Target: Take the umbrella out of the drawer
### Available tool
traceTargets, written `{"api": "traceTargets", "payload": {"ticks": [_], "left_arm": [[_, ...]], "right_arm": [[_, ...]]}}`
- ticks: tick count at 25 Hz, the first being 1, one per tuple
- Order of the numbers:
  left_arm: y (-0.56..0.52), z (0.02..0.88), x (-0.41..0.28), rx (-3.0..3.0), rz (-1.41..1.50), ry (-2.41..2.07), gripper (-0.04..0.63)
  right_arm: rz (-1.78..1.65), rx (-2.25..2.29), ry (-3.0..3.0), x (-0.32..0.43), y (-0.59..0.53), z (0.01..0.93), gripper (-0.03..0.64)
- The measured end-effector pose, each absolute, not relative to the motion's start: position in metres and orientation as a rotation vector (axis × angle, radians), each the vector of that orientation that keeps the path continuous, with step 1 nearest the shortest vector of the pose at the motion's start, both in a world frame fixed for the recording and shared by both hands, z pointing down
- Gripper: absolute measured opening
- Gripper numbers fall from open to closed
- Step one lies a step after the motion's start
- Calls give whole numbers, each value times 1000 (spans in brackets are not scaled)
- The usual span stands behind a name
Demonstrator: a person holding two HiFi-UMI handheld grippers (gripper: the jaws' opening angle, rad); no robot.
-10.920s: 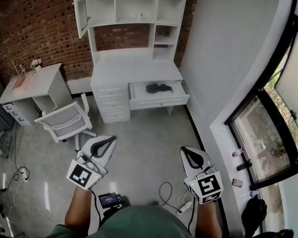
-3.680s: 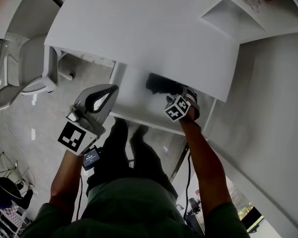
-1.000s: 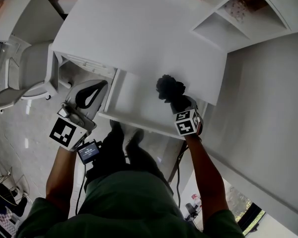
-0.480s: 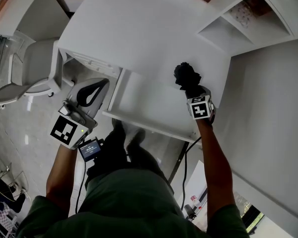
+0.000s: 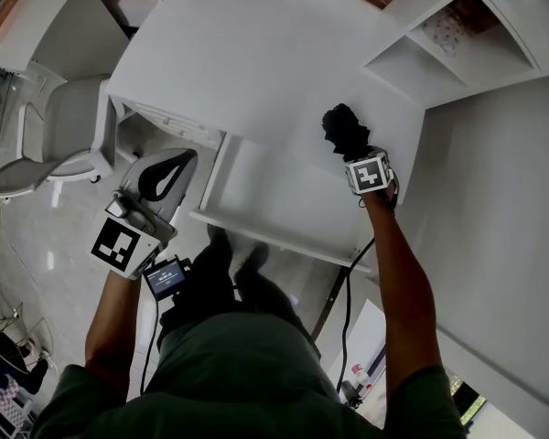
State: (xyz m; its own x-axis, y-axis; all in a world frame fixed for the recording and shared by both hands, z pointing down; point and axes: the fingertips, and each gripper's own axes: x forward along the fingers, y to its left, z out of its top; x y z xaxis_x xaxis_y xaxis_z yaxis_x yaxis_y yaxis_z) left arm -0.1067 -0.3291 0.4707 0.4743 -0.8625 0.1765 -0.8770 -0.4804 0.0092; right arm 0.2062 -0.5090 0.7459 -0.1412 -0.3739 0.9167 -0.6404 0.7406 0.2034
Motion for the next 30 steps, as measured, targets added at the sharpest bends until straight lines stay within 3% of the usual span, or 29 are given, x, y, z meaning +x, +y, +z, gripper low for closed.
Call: {"api": "traceTargets", "payload": {"ticks": [30], "left_arm": [[-320,413,-93,2677,258,-1606,0]], "right_arm": [[320,689,-1846,182,-487,711,310]]}}
